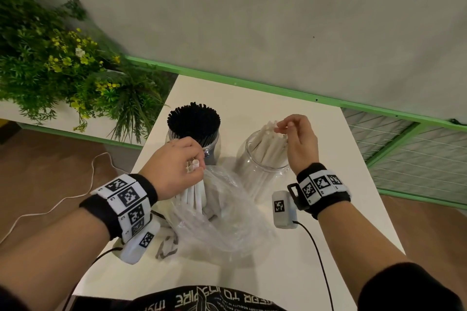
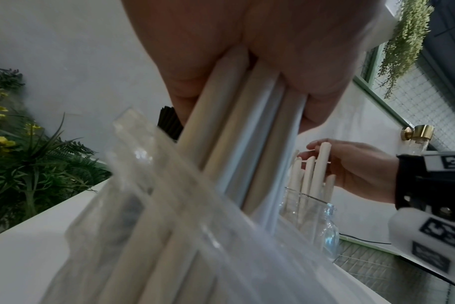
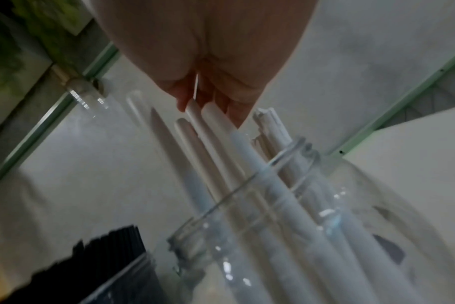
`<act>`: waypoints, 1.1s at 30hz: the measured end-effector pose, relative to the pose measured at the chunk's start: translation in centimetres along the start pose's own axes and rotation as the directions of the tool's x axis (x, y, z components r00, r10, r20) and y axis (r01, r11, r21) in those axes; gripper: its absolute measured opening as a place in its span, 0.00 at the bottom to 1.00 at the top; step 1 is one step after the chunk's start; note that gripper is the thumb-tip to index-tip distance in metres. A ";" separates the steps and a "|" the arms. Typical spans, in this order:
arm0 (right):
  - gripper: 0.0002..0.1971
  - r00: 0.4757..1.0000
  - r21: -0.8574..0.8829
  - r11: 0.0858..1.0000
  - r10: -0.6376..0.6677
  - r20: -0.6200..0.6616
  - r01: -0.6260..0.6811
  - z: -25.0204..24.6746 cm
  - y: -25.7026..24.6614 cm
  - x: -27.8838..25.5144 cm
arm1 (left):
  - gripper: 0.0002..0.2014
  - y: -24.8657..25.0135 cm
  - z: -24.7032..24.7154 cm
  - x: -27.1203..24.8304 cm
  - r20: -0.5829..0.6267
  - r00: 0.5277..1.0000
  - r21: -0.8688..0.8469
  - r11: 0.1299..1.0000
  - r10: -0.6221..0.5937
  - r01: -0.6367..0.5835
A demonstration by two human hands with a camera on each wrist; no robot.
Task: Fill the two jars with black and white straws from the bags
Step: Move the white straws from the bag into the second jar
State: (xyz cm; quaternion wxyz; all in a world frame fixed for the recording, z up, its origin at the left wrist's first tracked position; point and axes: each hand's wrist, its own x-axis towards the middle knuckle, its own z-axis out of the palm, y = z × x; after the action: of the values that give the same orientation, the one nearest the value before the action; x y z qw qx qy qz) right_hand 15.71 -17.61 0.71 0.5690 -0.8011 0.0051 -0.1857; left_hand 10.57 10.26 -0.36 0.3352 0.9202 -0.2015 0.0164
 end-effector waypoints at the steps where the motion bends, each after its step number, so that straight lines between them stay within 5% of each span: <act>1: 0.11 0.999 -0.063 0.997 -0.041 0.025 0.043 -0.1 0.2 -0.3 | 0.06 0.0 0.0 0.0 0.002 1.000 0.002 1.000 -0.001 0.001; 8: 0.13 0.881 -0.464 0.765 -0.286 0.377 0.447 -0.1 3.0 -1.2 | 0.07 -0.1 -0.2 0.0 0.007 1.000 0.010 1.000 -0.008 0.007; 14: 0.23 0.922 -0.478 0.789 -0.313 0.226 0.385 0.0 2.5 -1.2 | 0.03 -0.1 -0.2 0.0 0.016 1.000 0.004 1.000 -0.008 0.008; 21: 0.19 0.806 -0.644 0.494 -0.255 0.535 0.584 2.0 1.4 0.2 | 0.03 0.0 -0.3 0.0 0.022 1.000 0.001 1.000 -0.006 0.006; 27: 0.17 0.816 -0.601 0.554 -0.355 0.457 0.577 0.6 2.1 -1.1 | 0.03 0.0 -0.3 -0.1 0.018 1.000 -0.006 1.000 0.000 0.000; 31: 0.15 0.921 -0.547 0.743 -0.276 0.275 0.386 -1.2 2.4 -1.6 | 0.03 -0.2 -0.4 -0.2 0.013 1.000 -0.004 1.000 0.004 -0.004; 33: 0.17 0.920 -0.604 0.694 -0.313 0.236 0.391 -1.7 2.8 -1.2 | 0.05 -0.3 -0.4 -0.2 0.005 1.000 -0.006 1.000 0.005 -0.005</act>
State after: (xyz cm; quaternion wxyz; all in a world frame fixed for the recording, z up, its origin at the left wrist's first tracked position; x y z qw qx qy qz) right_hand 14.61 -19.86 -1.74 0.2145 -0.9414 -0.1184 -0.2320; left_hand 10.57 10.81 -0.28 0.3377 0.9186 -0.2047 0.0145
